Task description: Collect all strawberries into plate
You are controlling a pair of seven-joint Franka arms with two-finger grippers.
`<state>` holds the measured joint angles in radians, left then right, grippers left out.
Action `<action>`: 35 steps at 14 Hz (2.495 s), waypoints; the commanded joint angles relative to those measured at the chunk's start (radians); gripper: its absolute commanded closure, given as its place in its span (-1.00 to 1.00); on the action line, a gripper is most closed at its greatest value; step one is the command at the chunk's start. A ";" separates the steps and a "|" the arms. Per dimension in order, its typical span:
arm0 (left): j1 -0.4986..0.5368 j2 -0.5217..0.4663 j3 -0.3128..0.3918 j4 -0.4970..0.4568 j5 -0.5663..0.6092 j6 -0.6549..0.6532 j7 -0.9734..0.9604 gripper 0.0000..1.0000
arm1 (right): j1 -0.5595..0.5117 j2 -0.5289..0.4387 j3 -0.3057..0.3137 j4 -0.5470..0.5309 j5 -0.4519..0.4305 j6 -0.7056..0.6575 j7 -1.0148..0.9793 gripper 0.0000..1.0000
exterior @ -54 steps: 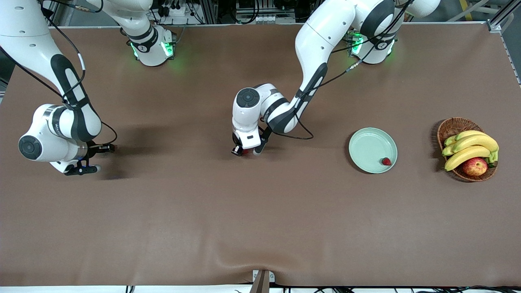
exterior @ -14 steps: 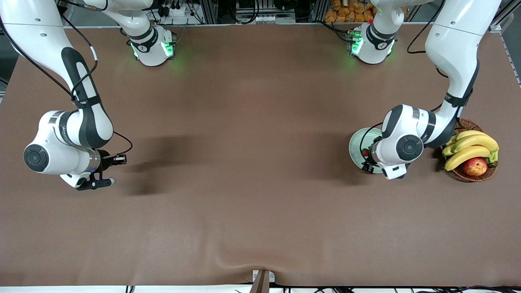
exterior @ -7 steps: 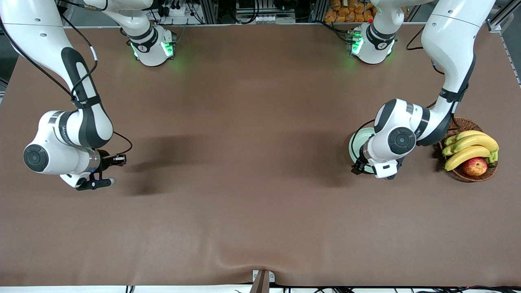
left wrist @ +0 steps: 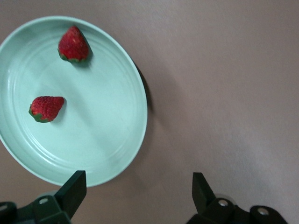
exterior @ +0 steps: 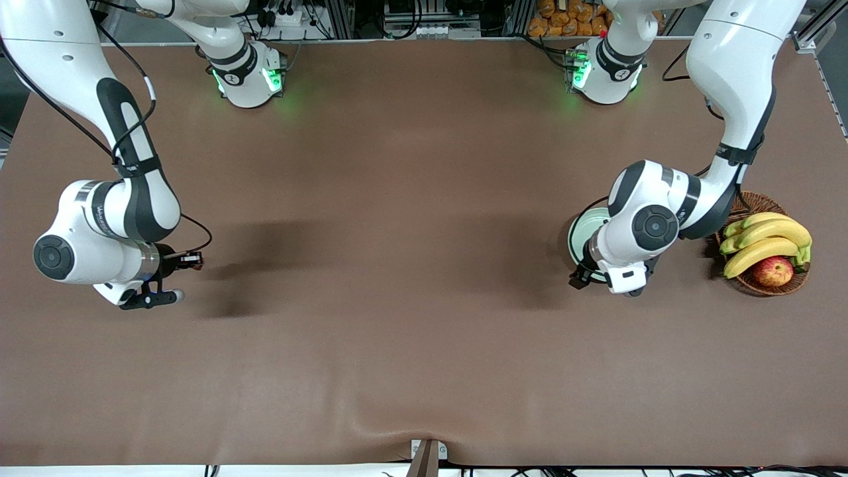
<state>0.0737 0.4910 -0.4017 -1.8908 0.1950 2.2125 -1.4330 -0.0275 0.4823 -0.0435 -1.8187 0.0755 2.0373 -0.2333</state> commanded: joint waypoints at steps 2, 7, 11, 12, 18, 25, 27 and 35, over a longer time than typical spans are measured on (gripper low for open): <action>-0.006 -0.009 -0.009 -0.004 0.006 -0.002 0.014 -1.00 | -0.025 0.002 0.008 0.001 -0.026 -0.002 -0.014 1.00; -0.009 -0.008 -0.009 -0.004 0.006 -0.002 0.014 -1.00 | -0.043 0.021 0.008 -0.004 -0.066 0.063 -0.014 0.50; -0.018 -0.005 -0.009 -0.004 0.006 -0.002 0.013 -1.00 | -0.055 0.048 0.008 -0.008 -0.066 0.116 -0.012 -0.52; -0.020 -0.005 -0.009 -0.004 0.007 -0.002 0.013 -1.00 | -0.061 0.055 0.008 -0.008 -0.066 0.116 -0.012 -0.54; -0.023 0.006 -0.008 -0.004 0.009 -0.002 0.014 -1.00 | -0.078 0.078 0.008 -0.022 -0.065 0.116 -0.012 -0.47; -0.022 0.008 -0.009 -0.004 0.007 -0.002 0.013 -1.00 | -0.078 0.091 0.008 -0.045 -0.063 0.104 0.000 -0.24; -0.023 0.009 -0.008 -0.004 0.007 -0.002 0.014 -1.00 | -0.078 0.096 0.008 -0.045 -0.063 0.104 0.000 -0.17; -0.025 0.018 -0.009 0.021 0.009 -0.005 0.014 -1.00 | -0.084 0.098 0.008 -0.045 -0.063 0.101 -0.008 0.59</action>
<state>0.0533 0.5024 -0.4116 -1.8851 0.1950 2.2125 -1.4330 -0.0932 0.5848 -0.0463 -1.8557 0.0212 2.1402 -0.2374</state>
